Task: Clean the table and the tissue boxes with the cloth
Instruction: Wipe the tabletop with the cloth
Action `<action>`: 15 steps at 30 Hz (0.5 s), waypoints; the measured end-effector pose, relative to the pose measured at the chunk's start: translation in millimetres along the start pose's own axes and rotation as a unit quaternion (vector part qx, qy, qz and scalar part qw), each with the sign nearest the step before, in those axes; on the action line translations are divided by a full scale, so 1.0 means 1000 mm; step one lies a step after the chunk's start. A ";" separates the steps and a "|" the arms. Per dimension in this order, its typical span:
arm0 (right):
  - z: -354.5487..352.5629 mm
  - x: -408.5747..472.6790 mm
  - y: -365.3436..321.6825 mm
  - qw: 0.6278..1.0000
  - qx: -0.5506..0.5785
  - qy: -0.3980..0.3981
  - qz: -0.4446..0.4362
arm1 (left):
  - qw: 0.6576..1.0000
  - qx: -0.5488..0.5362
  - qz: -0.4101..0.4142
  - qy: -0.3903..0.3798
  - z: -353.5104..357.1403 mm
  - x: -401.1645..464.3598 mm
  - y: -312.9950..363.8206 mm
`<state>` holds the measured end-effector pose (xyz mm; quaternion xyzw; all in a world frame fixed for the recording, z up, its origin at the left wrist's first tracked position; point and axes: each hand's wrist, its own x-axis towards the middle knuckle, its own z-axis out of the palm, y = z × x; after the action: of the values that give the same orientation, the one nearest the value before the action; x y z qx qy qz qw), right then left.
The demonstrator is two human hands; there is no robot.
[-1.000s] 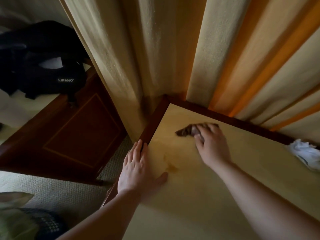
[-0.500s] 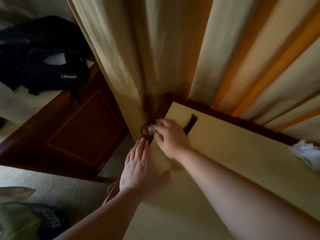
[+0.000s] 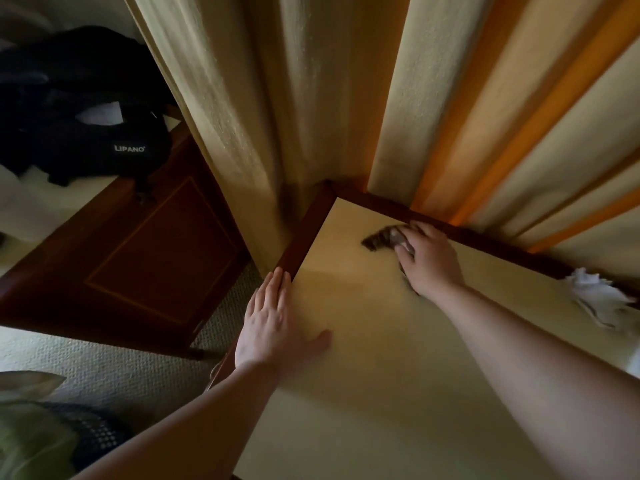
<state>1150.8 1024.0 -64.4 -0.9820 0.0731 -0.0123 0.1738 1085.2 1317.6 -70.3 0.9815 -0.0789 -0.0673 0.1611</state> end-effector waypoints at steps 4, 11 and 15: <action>0.016 0.020 -0.057 0.997 0.042 -0.027 -0.054 | 1.000 0.002 0.003 -0.001 0.000 0.000 -0.002; 0.036 -0.054 -0.101 0.968 0.096 -0.052 -0.227 | 1.000 -0.018 0.006 -0.016 0.001 -0.001 -0.006; 0.031 -0.111 -0.079 0.960 0.091 -0.096 -0.246 | 0.999 -0.031 0.014 -0.030 -0.004 -0.001 -0.006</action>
<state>1053.7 1124.5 -66.1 -0.9462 -0.1896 0.0328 0.2601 1085.7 1324.8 -68.3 0.9723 -0.0954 -0.0972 0.1898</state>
